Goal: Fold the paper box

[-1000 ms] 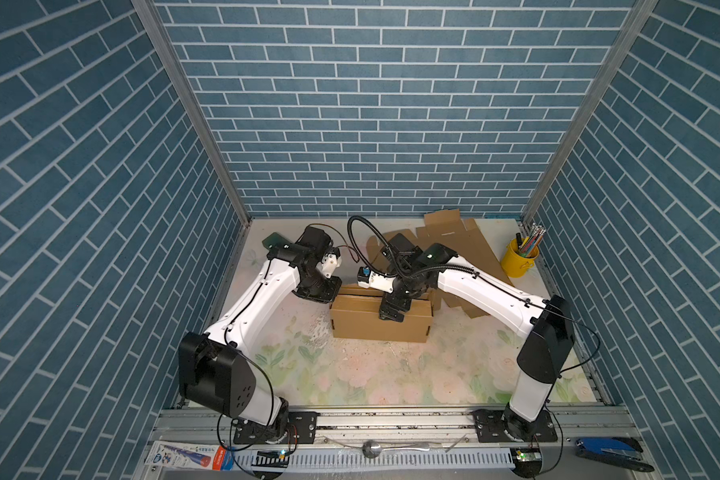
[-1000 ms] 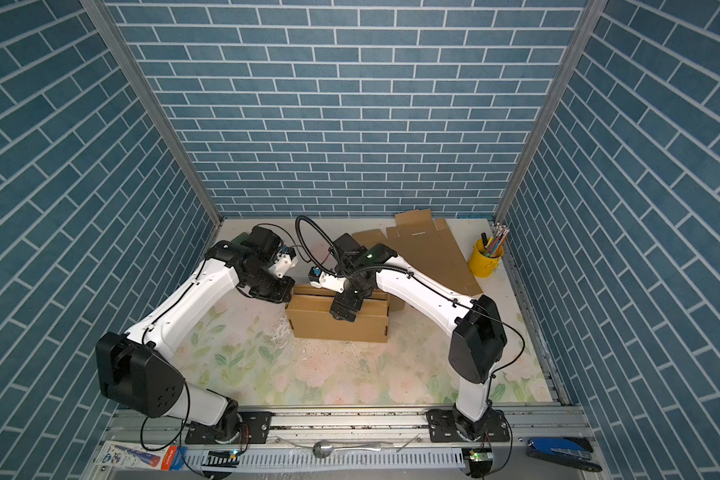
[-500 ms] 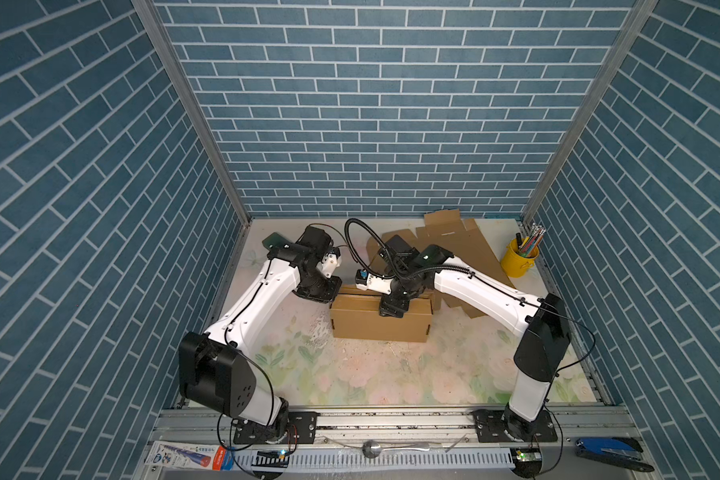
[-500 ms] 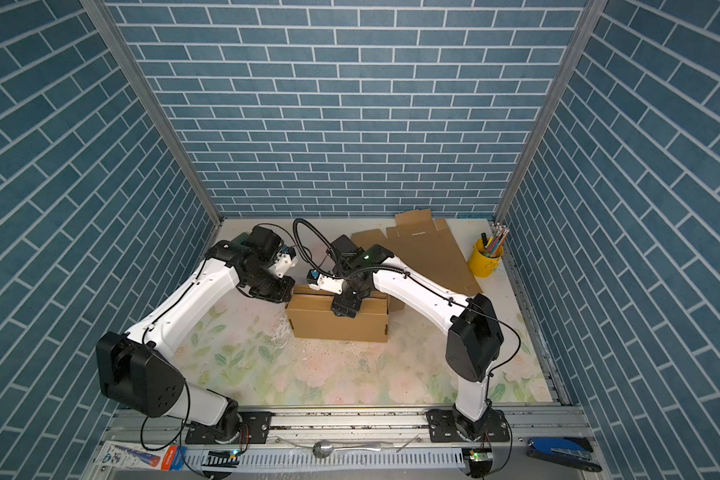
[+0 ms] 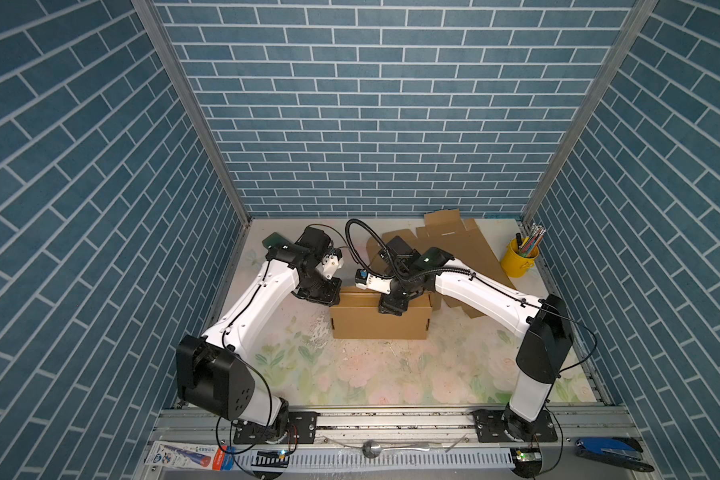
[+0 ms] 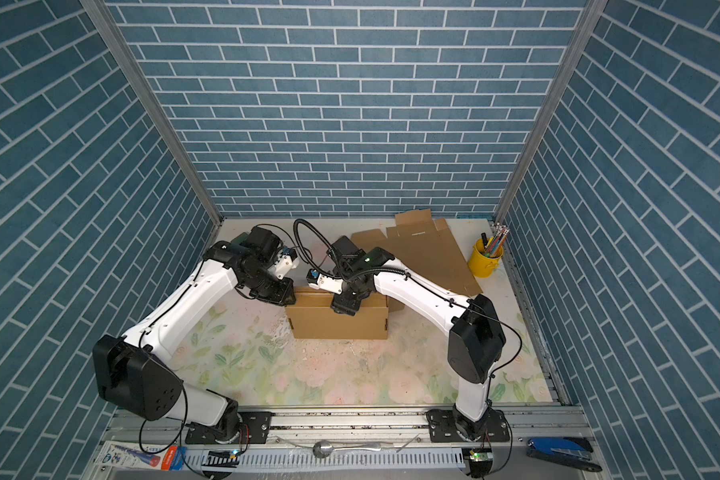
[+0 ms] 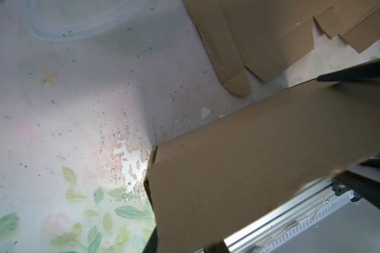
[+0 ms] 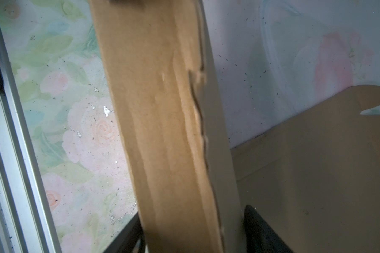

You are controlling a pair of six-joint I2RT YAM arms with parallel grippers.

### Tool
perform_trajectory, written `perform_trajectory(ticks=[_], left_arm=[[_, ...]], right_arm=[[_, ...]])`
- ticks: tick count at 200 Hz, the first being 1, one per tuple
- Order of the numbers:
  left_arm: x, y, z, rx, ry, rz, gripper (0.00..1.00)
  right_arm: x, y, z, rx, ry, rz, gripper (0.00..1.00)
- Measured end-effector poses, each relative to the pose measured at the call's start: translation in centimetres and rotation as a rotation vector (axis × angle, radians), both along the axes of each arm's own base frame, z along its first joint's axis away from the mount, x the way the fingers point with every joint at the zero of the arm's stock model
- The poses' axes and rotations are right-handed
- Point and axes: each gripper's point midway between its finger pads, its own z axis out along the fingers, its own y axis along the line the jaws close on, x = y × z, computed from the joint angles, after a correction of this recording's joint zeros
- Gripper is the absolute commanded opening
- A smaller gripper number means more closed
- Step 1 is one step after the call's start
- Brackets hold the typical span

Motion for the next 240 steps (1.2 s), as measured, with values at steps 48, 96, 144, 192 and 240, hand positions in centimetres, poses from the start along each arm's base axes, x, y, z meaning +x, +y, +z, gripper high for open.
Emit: perform_trajectory(ticks=[48,96,144,192,240], left_arm=[[0.1,0.2,5.1,-0.194,-0.087,0.055,0.44],[3.5,0.4,5.4,-0.323,-0.11,0.181,0.45],[5.2,0.0,2.6,-0.339,-0.074,0.225,0.45],[4.0,-0.1,-0.3,-0.354,-0.031,0.224,0.45],[3.8,-0.1,-0.5,-0.375,-0.078,0.213,0.4]], right_arm=[[0.7,0.3,-0.2,0.014,-0.036,-0.011,0.68],[0.8,0.3,-0.2,0.027,-0.049,-0.015,0.68],[0.8,0.2,-0.2,0.031,-0.057,-0.017,0.67],[0.7,0.2,-0.3,0.035,-0.051,-0.031,0.67],[0.5,0.2,-0.4,0.036,-0.039,-0.051,0.72]])
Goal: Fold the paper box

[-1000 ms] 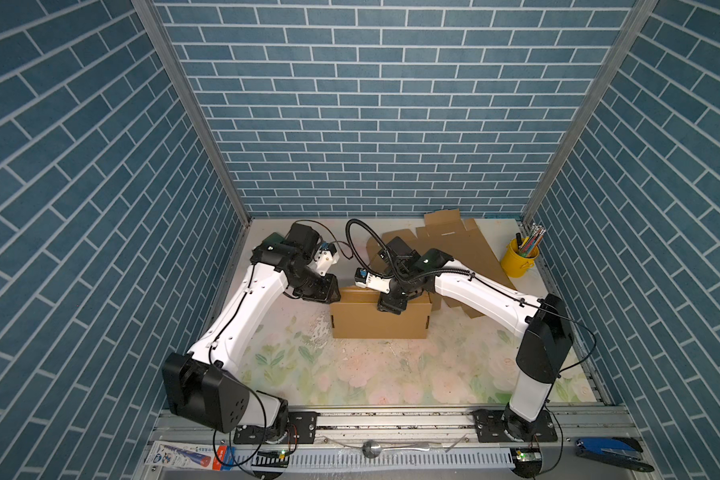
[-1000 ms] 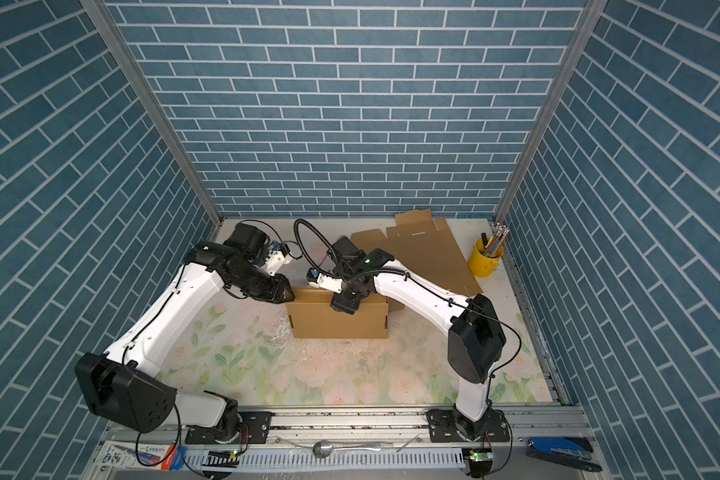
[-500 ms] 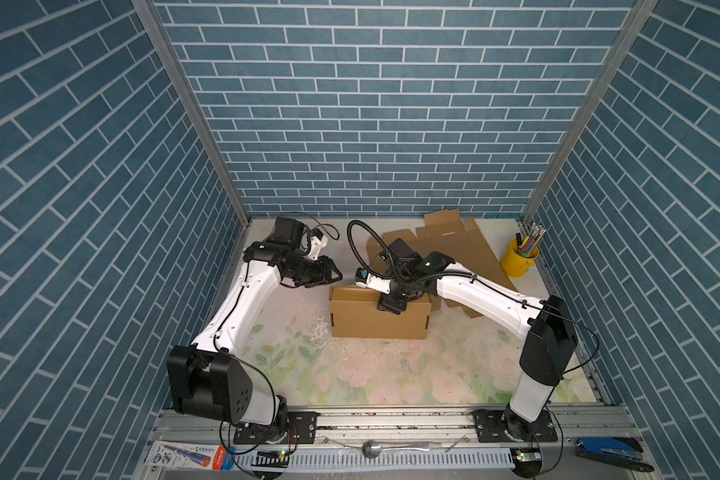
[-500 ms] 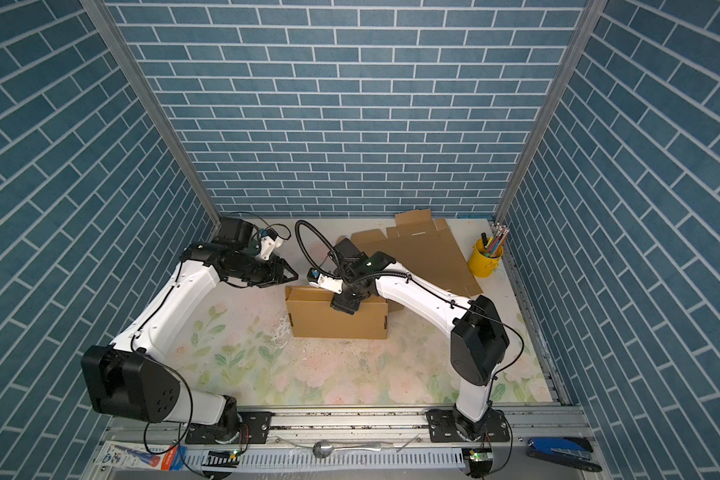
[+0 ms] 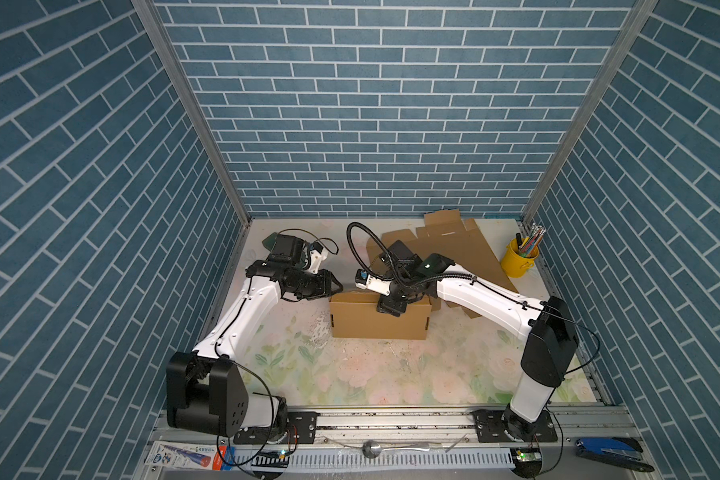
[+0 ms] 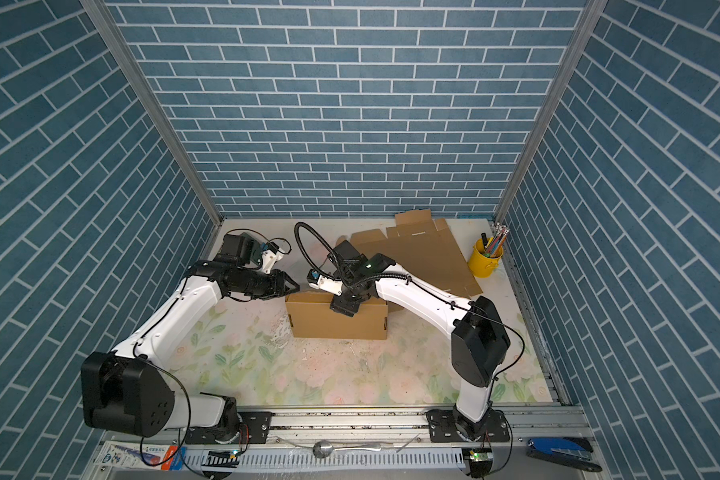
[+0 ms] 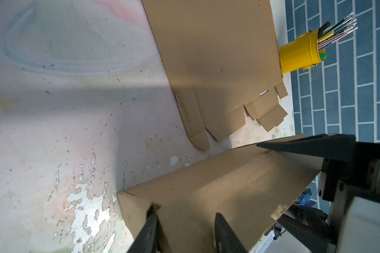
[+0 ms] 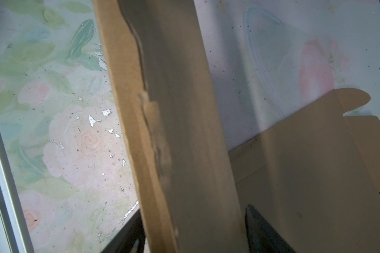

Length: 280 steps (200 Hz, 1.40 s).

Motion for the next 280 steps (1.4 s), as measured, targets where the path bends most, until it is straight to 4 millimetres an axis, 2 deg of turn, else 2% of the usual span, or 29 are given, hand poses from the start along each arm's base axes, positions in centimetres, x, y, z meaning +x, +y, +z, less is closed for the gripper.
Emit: perform_trajectory(ticks=[24,57,87,116,140,159,176,190,211,227,246,258,280], left_arm=[[0.0,0.1,-0.2,0.005,-0.008,-0.003,0.39],[-0.3,0.2,-0.2,0.011,-0.022,-0.012,0.44],[-0.9,0.4,-0.1,0.022,-0.028,-0.019,0.44],[-1.0,0.4,-0.2,0.02,-0.03,-0.02,0.44],[-1.0,0.4,-0.2,0.021,-0.03,-0.02,0.44],[-1.1,0.4,-0.1,0.02,-0.03,-0.02,0.44],[-1.2,0.4,-0.1,0.021,-0.026,-0.02,0.44],[-1.3,0.4,-0.1,0.021,-0.023,-0.02,0.44],[-1.4,0.4,-0.1,0.022,-0.023,-0.019,0.44],[-1.6,0.5,-0.1,0.027,-0.018,-0.017,0.44],[-1.8,0.6,-0.1,0.033,-0.012,-0.014,0.44],[-1.9,0.7,-0.1,0.036,-0.009,-0.012,0.44],[-2.1,0.8,-0.1,0.04,-0.007,-0.009,0.44]], right_arm=[[0.0,0.0,-0.1,0.001,0.006,-0.009,0.75],[-0.1,-0.1,-0.1,0.006,0.017,-0.029,0.76],[-0.1,-0.1,0.1,0.011,0.014,-0.031,0.76],[0.0,-0.2,0.3,0.023,0.015,-0.056,0.81],[0.4,-0.3,1.8,0.075,0.002,-0.106,0.84],[1.3,-0.8,4.7,0.166,-0.011,-0.178,0.84],[2.5,-2.1,8.0,0.269,-0.023,-0.273,0.81],[3.7,-4.1,10.5,0.355,-0.019,-0.384,0.76],[5.5,-8.1,12.4,0.445,0.056,-0.615,0.69],[6.4,-11.6,11.7,0.468,0.153,-0.811,0.67],[6.0,-15.1,9.2,0.442,0.288,-1.007,0.66],[4.7,-15.8,7.7,0.415,0.374,-1.067,0.66],[2.7,-15.5,6.1,0.395,0.511,-1.105,0.62]])
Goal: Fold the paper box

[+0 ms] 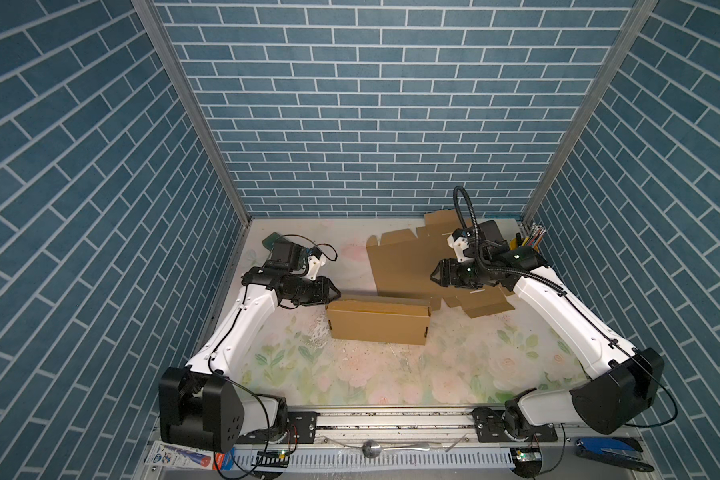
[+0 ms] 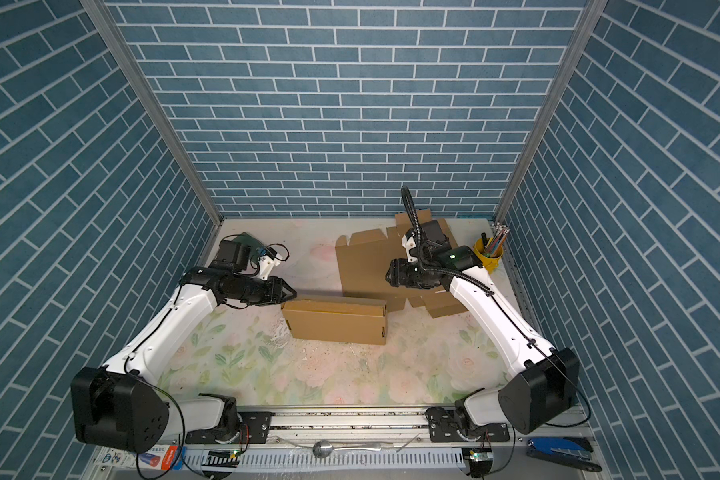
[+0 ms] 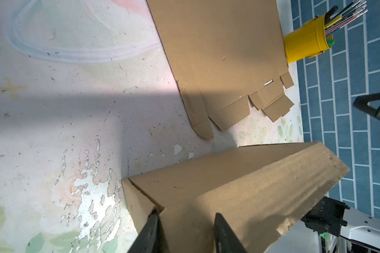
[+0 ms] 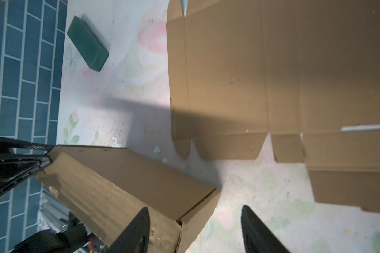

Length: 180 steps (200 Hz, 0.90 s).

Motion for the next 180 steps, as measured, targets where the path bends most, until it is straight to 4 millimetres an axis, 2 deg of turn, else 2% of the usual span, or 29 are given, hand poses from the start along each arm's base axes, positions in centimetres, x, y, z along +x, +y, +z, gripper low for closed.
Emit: perform_trajectory(ticks=[50,80,121,158,180], left_arm=[[-0.2,0.1,-0.1,0.007,0.004,0.005,0.44],[-0.4,0.2,-0.1,0.005,0.004,0.008,0.43],[-0.5,0.2,-0.1,0.003,0.001,0.009,0.43],[-0.5,0.2,-0.1,0.002,-0.003,0.011,0.43],[-0.6,0.2,-0.1,0.001,-0.005,0.01,0.43]], right_arm=[[-2.7,1.6,-2.1,0.121,0.18,-0.004,0.59],[-4.3,2.0,-1.9,0.158,0.214,0.009,0.61],[-6.8,1.4,-2.1,0.198,0.251,-0.028,0.6],[-7.6,1.9,-2.9,0.226,0.288,-0.063,0.58],[-7.8,2.5,-3.3,0.24,0.299,-0.068,0.52]])
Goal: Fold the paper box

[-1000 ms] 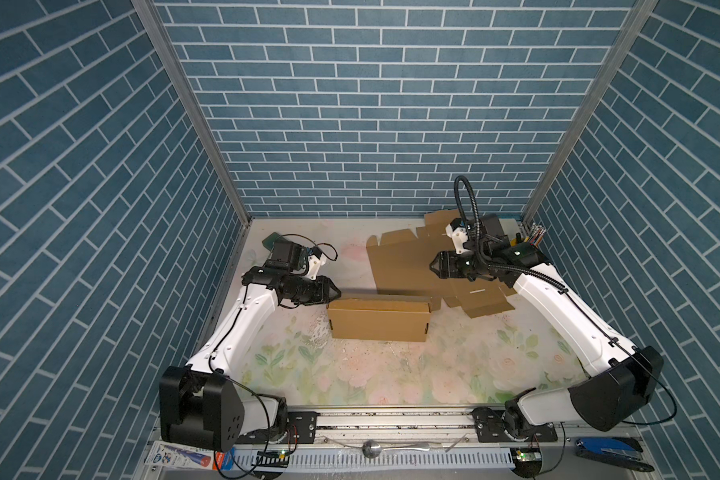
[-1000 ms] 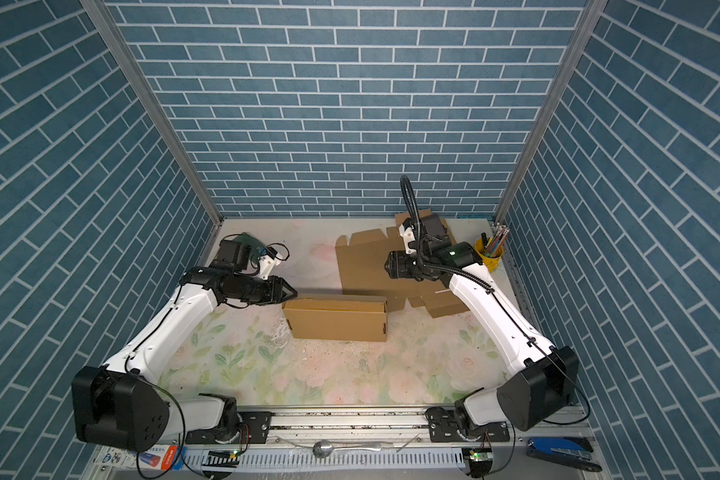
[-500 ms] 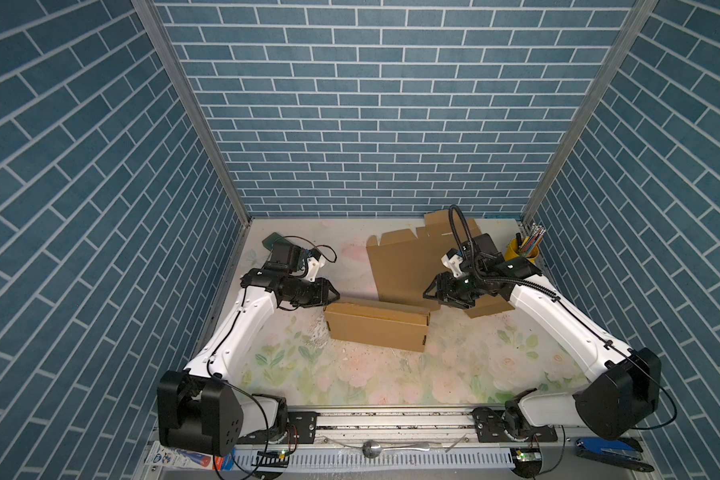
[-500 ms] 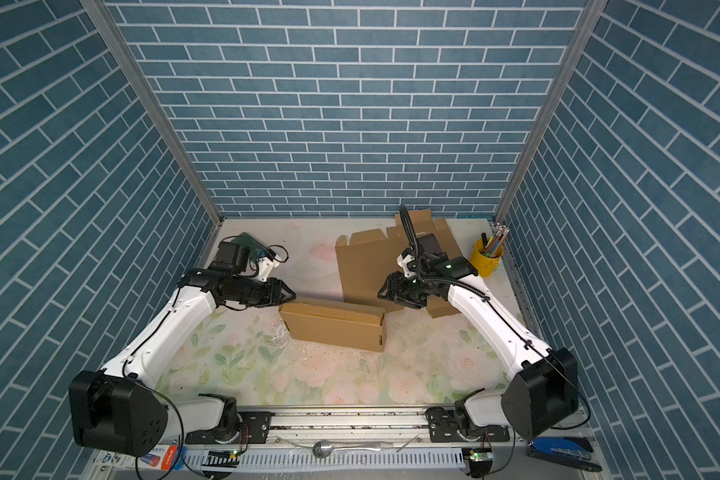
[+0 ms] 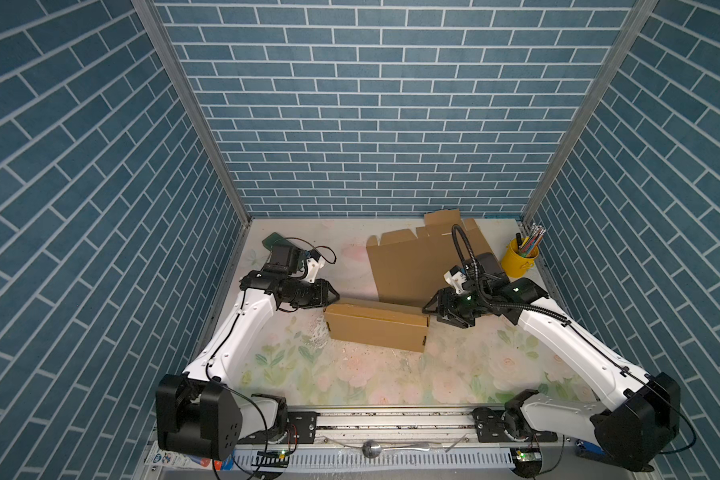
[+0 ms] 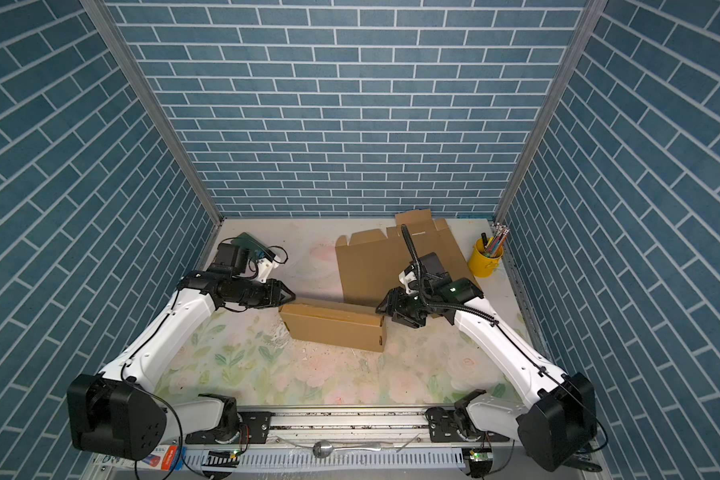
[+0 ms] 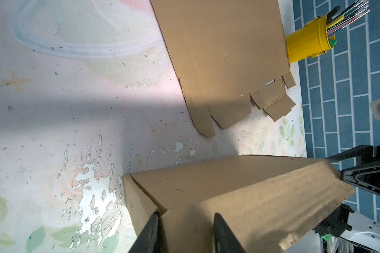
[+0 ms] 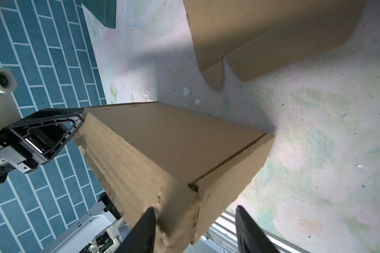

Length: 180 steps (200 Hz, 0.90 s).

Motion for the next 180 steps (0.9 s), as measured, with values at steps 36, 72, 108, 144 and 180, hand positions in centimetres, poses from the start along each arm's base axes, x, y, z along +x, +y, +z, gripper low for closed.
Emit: perform_trajectory(ticks=[36,72,108,144,180], left_arm=[[-0.4,-0.3,-0.1,-0.016,-0.004,-0.012,0.43],[-0.3,-0.3,-0.1,-0.014,-0.007,-0.014,0.43],[-0.3,-0.2,-0.1,-0.009,-0.008,-0.01,0.43],[-0.2,-0.1,-0.1,-0.003,-0.007,0.005,0.43],[-0.3,0.1,-0.1,-0.004,-0.006,0.025,0.43]], right_arm=[[-0.4,0.2,-2.0,-0.006,0.025,-0.011,0.43],[-0.6,-0.5,-3.2,-0.047,0.033,-0.031,0.55],[-1.0,-1.2,-1.7,-0.042,0.001,-0.049,0.75],[-2.3,-1.5,1.2,0.036,-0.026,-0.106,0.8],[-3.0,-0.7,2.8,0.101,-0.035,-0.144,0.74]])
